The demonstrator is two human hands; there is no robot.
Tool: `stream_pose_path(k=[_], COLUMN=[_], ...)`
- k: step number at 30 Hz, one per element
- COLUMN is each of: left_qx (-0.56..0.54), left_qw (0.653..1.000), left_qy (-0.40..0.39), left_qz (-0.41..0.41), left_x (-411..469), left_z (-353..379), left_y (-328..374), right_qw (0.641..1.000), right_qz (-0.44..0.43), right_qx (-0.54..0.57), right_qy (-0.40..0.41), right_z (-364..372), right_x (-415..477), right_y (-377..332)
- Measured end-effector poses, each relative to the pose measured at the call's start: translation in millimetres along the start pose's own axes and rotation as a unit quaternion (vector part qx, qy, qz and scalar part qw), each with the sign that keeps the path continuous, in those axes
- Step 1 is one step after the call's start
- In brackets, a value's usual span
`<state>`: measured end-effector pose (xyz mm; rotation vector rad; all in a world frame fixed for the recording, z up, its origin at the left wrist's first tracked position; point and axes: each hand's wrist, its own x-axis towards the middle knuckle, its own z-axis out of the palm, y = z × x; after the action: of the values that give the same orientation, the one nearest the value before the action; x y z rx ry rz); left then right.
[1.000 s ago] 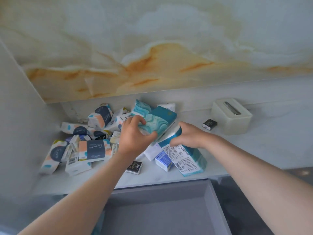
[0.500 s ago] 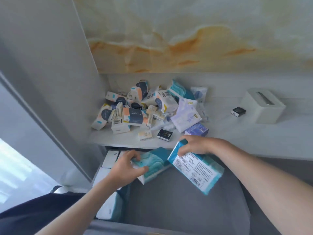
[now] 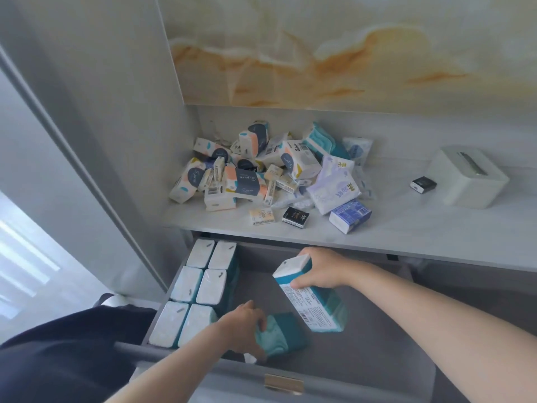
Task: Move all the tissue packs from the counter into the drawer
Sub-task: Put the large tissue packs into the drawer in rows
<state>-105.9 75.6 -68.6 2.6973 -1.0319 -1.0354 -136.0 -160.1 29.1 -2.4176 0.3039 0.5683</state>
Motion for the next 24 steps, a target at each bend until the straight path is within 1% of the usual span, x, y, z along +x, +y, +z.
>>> stream_pose_path(k=[2, 3, 4, 6, 8, 9, 11, 14, 17, 19, 21, 22, 24], left_qx=[-0.01, -0.028, -0.055, -0.135, -0.236, -0.278, -0.325, -0.322, -0.289, -0.308, -0.334, -0.334, -0.298], left_qw=[0.999, 0.999, 0.998, 0.989, 0.965, 0.952, 0.935, 0.932, 0.936, 0.932, 0.928, 0.93, 0.942], left_qy=[-0.035, -0.035, -0.018, 0.052, 0.114, 0.127, 0.131, 0.165, 0.2, 0.187, 0.156, 0.148, 0.149], left_qz=[-0.001, 0.001, 0.003, 0.009, 0.019, 0.029, 0.046, 0.024, 0.021, 0.031, 0.04, 0.044, 0.041], left_x=[0.3, 0.2, 0.4, 1.3, 1.9, 0.4, -0.6, -0.2, 0.0, -2.4, -3.2, -1.7, 3.9], left_z=[-3.2, -7.7, -14.5, -32.4, -50.3, -58.5, -68.9, -74.9, -75.8, -77.2, -79.2, -79.4, -77.1], left_y=[-2.8, -4.0, -4.8, -6.3, -7.8, -6.5, -4.2, -7.8, -22.3, -30.1, -33.2, -34.1, -36.8], right_qw=[1.0, 1.0, 1.0, 0.999, 0.997, 0.996, 0.994, 0.993, 0.993, 0.993, 0.994, 0.995, 0.996], right_qz=[0.002, 0.001, 0.001, 0.002, -0.002, -0.008, -0.017, -0.039, -0.064, -0.071, -0.068, -0.067, -0.069], right_qx=[0.001, -0.001, -0.002, 0.001, 0.014, 0.026, 0.063, 0.103, 0.1, 0.096, 0.088, 0.078, 0.057], right_qy=[0.012, 0.017, 0.024, 0.047, 0.074, 0.084, 0.088, 0.046, -0.002, -0.02, -0.023, -0.016, 0.004], right_z=[5.1, 7.0, 8.4, 11.2, 15.0, 18.3, 26.3, 39.6, 48.6, 52.6, 56.7, 59.4, 65.6], right_x=[3.3, 4.8, 6.0, 10.8, 16.0, 18.9, 24.5, 31.0, 35.8, 40.3, 45.4, 48.9, 56.6], right_y=[-1.2, -2.1, -3.5, -6.9, -12.3, -15.6, -23.2, -35.7, -44.8, -46.9, -47.9, -48.0, -47.4])
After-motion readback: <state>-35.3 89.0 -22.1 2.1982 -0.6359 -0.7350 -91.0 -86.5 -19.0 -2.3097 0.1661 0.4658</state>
